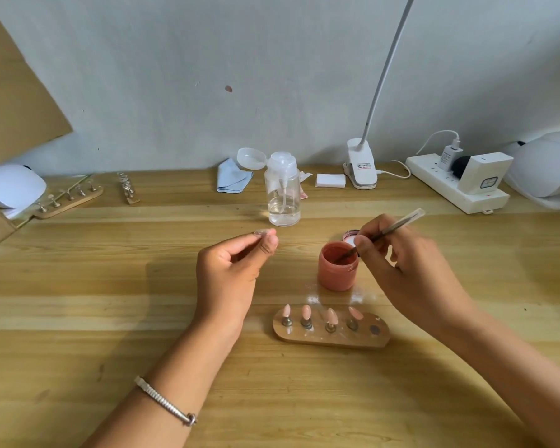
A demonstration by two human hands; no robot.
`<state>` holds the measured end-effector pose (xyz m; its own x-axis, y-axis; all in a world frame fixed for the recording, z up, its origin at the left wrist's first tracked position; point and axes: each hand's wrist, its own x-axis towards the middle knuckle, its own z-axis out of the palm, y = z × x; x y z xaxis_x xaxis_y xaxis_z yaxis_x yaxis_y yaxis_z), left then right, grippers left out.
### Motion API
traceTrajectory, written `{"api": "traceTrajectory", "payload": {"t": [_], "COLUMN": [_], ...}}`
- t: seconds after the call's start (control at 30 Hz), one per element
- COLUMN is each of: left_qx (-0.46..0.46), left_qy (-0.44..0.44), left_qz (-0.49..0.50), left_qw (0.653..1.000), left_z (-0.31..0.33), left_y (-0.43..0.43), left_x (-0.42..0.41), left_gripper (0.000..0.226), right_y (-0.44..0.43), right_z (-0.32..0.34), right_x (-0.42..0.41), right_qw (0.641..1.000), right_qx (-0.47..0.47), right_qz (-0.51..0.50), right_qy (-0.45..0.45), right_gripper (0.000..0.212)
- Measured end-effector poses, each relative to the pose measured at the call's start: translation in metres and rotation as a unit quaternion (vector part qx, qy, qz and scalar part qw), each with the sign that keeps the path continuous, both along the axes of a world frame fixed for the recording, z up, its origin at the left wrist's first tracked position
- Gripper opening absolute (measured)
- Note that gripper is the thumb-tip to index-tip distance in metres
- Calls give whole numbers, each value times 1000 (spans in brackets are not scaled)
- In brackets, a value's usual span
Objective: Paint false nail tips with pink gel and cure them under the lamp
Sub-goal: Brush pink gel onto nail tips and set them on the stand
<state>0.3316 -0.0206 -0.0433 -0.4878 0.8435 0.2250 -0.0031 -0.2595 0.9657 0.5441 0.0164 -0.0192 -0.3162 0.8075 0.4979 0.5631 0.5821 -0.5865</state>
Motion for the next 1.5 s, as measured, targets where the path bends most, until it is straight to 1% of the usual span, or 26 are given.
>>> {"api": "traceTrajectory", "payload": {"t": [0.07, 0.2, 0.33, 0.4, 0.47, 0.53, 0.67, 0.8, 0.9, 0.97, 1.03, 1.07, 1.13, 1.2, 1.27, 1.37, 1.5], "left_qx": [9, 3, -4, -3, -6, -3, -1, -13, -22, -20, -16, -13, -6, 0, 10, 23, 29], "left_qy": [10, 32, 66, 73, 68, 63, 56, 42, 34, 35, 41, 47, 62, 73, 85, 87, 85], "left_qz": [-3, -7, -3, -1, 0, -5, -25, -46, -56, -62, -67, -70, -78, -88, -95, -96, -98], "left_qw": [1000, 999, 998, 997, 998, 998, 998, 998, 998, 997, 997, 996, 995, 993, 992, 991, 991], "left_z": [0, -1, -2, -2, -1, -1, 0, -1, 0, 0, 1, 1, 2, 2, 2, 3, 5], "left_y": [0, 2, 2, 1, 1, 0, -1, -2, -2, -2, -3, -3, -4, -5, -6, -9, -11], "left_x": [1, 3, 4, 5, 5, 6, 8, 10, 11, 12, 12, 12, 13, 13, 14, 16, 18], "left_gripper": [27, 15, 17, 15, 13, 13, 15, 17, 13, 15, 16, 16, 17, 17, 18, 19, 17], "right_y": [0, 1, 0, 0, -1, -1, -1, 0, -1, -1, -1, -1, 0, 2, 3, 4, 5], "right_z": [0, -1, -2, -2, -2, -2, -4, -3, -5, -4, -2, -1, 3, 5, 6, 6, 5], "right_x": [1, 2, 2, 2, 3, 3, 4, 6, 6, 6, 7, 8, 9, 11, 15, 20, 21], "right_qw": [1000, 1000, 1000, 1000, 999, 999, 999, 998, 999, 999, 997, 994, 978, 946, 911, 864, 829], "right_qx": [-5, -3, -15, -10, 7, 18, 13, 25, 3, -1, 2, -9, -57, -117, -177, -245, -294], "right_qz": [-1, -4, 7, 7, 4, 4, 1, 0, 10, 10, 4, 2, -6, -20, -30, -21, -10], "right_qy": [10, 29, 18, 24, 43, 45, 33, 60, 42, 41, 73, 107, 203, 300, 371, 439, 475], "right_gripper": [19, 21, 27, 26, 22, 19, 15, 12, 13, 14, 15, 16, 19, 21, 21, 21, 21]}}
